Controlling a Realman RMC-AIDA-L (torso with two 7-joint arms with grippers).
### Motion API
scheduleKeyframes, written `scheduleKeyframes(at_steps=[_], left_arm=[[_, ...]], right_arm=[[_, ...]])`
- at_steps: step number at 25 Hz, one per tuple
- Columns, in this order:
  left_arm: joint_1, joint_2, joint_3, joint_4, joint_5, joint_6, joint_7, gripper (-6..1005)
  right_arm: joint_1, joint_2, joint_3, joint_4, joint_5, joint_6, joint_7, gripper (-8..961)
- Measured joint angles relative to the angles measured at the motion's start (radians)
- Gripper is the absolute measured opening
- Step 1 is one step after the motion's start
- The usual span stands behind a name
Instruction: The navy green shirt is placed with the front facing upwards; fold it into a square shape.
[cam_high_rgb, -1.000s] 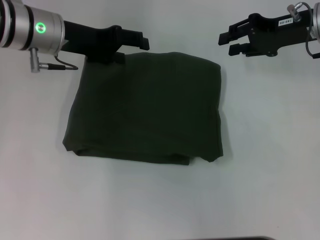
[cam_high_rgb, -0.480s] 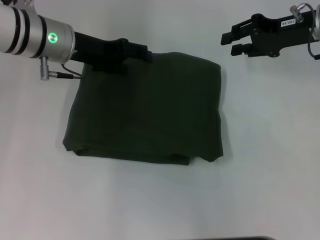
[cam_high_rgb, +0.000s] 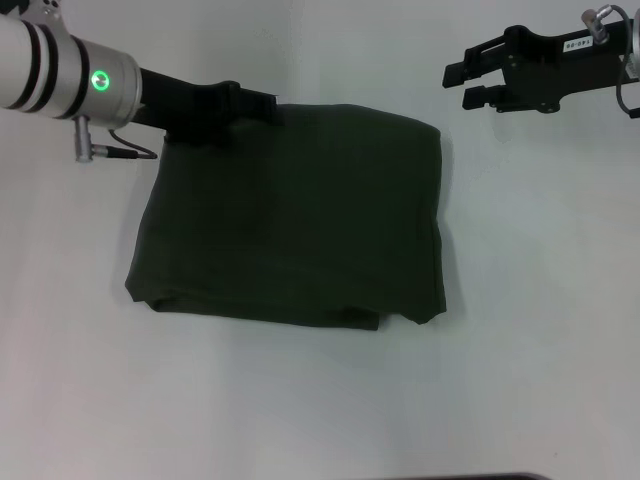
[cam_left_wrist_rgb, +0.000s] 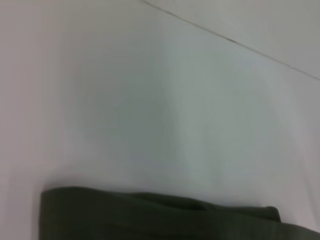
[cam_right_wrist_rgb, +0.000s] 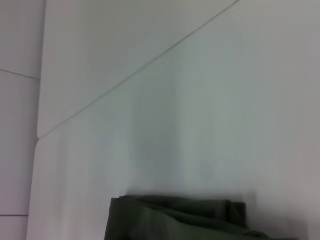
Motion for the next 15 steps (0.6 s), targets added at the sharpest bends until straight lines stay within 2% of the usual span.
scheduleKeyframes(at_steps=[11, 15], left_arm=[[0.013, 0.021, -0.006, -0.014, 0.011, -0.016, -0.028, 828], [0.051, 0.023, -0.051, -0.109, -0.008, 0.097, -0.014, 828]], right_arm=[[-0.002, -0.001, 0.001, 0.000, 0.000, 0.000, -0.001, 448], [-0.002, -0.008, 0.001, -0.005, 0.000, -0.015, -0.016, 449]])
